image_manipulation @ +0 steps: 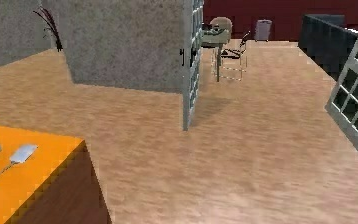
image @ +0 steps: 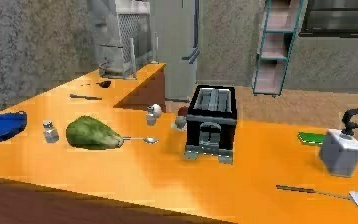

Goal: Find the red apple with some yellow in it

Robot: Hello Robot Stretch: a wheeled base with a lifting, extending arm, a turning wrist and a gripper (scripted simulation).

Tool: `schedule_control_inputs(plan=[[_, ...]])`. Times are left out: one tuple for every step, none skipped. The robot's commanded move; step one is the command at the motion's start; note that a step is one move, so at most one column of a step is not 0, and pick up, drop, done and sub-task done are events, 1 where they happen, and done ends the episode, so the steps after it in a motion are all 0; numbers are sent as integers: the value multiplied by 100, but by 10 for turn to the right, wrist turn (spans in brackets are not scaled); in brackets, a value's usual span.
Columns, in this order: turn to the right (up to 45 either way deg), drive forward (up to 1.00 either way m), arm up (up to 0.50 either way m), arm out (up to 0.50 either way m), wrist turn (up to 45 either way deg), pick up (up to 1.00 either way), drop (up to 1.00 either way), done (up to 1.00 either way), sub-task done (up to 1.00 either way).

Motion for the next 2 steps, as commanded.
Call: schedule_control_inputs(plan=[[0, 100, 0, 0, 0, 0, 0, 0, 0], [0, 0, 0, 0, 0, 0, 0, 100, 0]])
